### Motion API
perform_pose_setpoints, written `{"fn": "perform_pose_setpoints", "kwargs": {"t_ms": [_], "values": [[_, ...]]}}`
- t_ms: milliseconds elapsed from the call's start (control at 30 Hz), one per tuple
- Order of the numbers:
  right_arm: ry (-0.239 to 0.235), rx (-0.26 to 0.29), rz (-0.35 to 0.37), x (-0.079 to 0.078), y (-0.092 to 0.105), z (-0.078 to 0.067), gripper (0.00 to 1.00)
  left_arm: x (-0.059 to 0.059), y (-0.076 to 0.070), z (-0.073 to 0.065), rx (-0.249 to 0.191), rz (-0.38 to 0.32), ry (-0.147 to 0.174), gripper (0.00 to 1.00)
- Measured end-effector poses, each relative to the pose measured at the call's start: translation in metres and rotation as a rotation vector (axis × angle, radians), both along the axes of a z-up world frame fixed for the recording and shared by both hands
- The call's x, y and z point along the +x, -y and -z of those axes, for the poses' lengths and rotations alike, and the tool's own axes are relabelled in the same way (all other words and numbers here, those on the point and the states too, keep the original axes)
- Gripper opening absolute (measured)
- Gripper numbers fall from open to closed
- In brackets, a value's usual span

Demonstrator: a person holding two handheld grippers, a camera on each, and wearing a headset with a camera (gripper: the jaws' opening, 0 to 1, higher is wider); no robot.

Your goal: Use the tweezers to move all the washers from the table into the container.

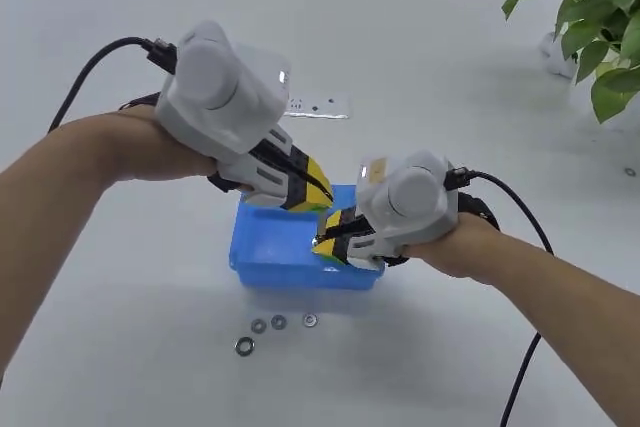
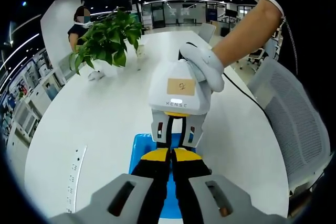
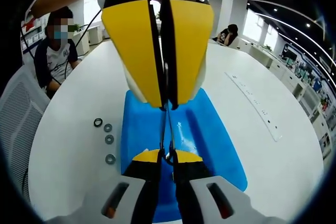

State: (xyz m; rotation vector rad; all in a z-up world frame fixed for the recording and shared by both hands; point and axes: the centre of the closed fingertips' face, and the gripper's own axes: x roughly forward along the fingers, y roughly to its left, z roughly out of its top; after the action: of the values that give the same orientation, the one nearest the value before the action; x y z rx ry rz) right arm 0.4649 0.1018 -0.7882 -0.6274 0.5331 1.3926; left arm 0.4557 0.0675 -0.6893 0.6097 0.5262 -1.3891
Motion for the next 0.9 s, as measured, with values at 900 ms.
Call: {"fn": "perform_pose_setpoints", "kwargs": {"t_ms": [900], "values": [[0.015,0.063,0.016,-0.012,0.0,-0.032,0.14,-0.013,0.002,-0.03,-0.044,0.008,0.01,0.05]]}}
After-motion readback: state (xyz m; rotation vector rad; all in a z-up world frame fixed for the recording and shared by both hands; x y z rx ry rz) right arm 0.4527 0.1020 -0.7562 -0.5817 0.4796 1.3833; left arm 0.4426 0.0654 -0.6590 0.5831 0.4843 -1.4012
